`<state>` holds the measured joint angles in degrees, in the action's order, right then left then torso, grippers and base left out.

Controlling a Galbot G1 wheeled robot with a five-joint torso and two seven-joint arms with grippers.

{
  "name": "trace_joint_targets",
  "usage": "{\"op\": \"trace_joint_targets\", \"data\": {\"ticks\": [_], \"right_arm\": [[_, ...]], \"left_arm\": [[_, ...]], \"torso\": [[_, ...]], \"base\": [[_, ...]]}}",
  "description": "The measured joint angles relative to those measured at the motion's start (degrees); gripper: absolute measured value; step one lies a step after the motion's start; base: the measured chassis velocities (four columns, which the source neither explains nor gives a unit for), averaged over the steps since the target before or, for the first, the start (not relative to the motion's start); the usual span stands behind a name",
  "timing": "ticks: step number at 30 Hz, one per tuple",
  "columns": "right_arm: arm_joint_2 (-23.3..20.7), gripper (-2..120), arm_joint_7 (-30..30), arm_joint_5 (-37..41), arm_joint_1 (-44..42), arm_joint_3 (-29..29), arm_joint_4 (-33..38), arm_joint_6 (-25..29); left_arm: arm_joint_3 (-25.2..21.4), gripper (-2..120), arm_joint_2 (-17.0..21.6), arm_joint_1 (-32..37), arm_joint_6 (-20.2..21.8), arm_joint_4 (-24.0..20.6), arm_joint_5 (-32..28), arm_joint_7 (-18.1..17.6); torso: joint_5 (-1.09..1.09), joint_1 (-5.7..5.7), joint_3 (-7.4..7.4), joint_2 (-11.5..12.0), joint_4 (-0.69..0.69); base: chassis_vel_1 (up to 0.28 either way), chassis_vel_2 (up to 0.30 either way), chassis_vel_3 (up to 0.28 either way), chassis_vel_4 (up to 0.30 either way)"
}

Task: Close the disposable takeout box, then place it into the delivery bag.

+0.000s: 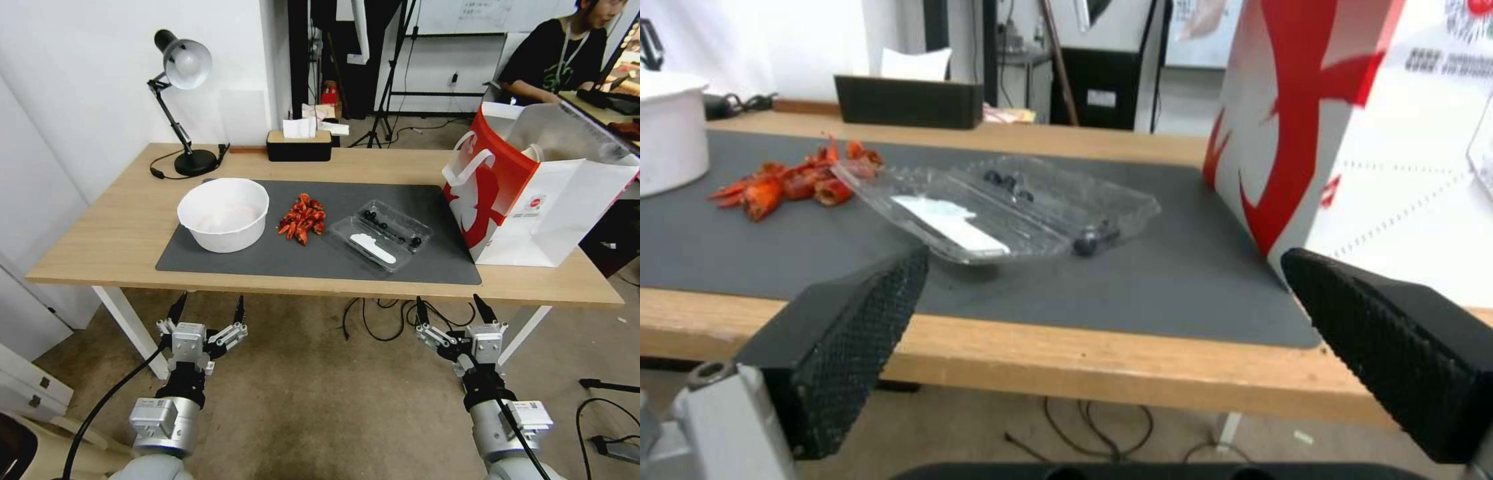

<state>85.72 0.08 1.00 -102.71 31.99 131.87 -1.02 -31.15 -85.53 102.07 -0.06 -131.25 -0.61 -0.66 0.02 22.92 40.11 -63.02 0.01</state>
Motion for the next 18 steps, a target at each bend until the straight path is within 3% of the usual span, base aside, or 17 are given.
{"op": "trace_joint_targets", "data": {"ticks": [2,3,4,7,14,15,16,18], "right_arm": [[-0.27,100,0.16,0.92,0.49,0.68,0.12,-1.0],[-0.92,100,0.62,2.81,1.76,2.46,0.46,-3.07],[-0.96,100,0.59,3.37,1.95,2.54,0.54,-3.58],[-1.82,100,1.06,6.5,3.44,4.67,1.52,-6.41],[-4.25,100,2.55,15.75,7.66,10.82,4.07,-15.09],[-4.96,100,2.99,18.28,8.85,12.59,4.81,-17.44],[-5.1,100,3.1,19.0,9.14,12.98,4.99,-18.12],[-5.14,100,3.14,19.23,9.19,13.09,5.03,-18.34]], "left_arm": [[0.29,100,0.37,-0.98,-0.07,0.45,-0.49,-0.58],[0.96,100,1.37,-4.09,-0.27,1.58,-1.67,-1.87],[1.13,100,1.63,-5.01,-0.39,1.76,-2.16,-2.29],[2.02,100,2.93,-7.96,-0.67,2.95,-4.24,-4.29],[4.54,100,6.53,-16.28,-1.7,6.36,-10.2,-9.98],[5.47,100,8.13,-19.14,-1.94,6.88,-12.39,-12.13],[5.77,100,9.21,-20.64,-2.2,6.67,-13.39,-13.3],[5.98,100,9.52,-20.94,-2.2,6.65,-13.73,-13.64]], "torso": [[0.0,0.0,0.0,0.0,0.0],[-0.12,0.0,-0.01,0.0,-0.05],[0.06,0.02,0.0,0.0,-0.03],[-0.06,0.02,0.0,0.0,0.0],[-0.02,0.02,0.0,0.0,-0.01],[-0.07,0.02,0.0,0.01,-0.01],[0.01,0.02,0.0,0.01,-0.07],[0.04,0.02,0.0,0.01,-0.04]], "base": [[0.0,0.0,0.0,0.0],[0.0,0.0,0.0,0.0],[0.0,0.0,0.0,0.0],[0.0,0.0,0.0,0.0],[0.0,0.0,0.0,0.0],[0.0,0.0,0.0,0.0],[0.0,0.0,0.0,0.0],[0.0,0.0,0.0,0.0]]}}
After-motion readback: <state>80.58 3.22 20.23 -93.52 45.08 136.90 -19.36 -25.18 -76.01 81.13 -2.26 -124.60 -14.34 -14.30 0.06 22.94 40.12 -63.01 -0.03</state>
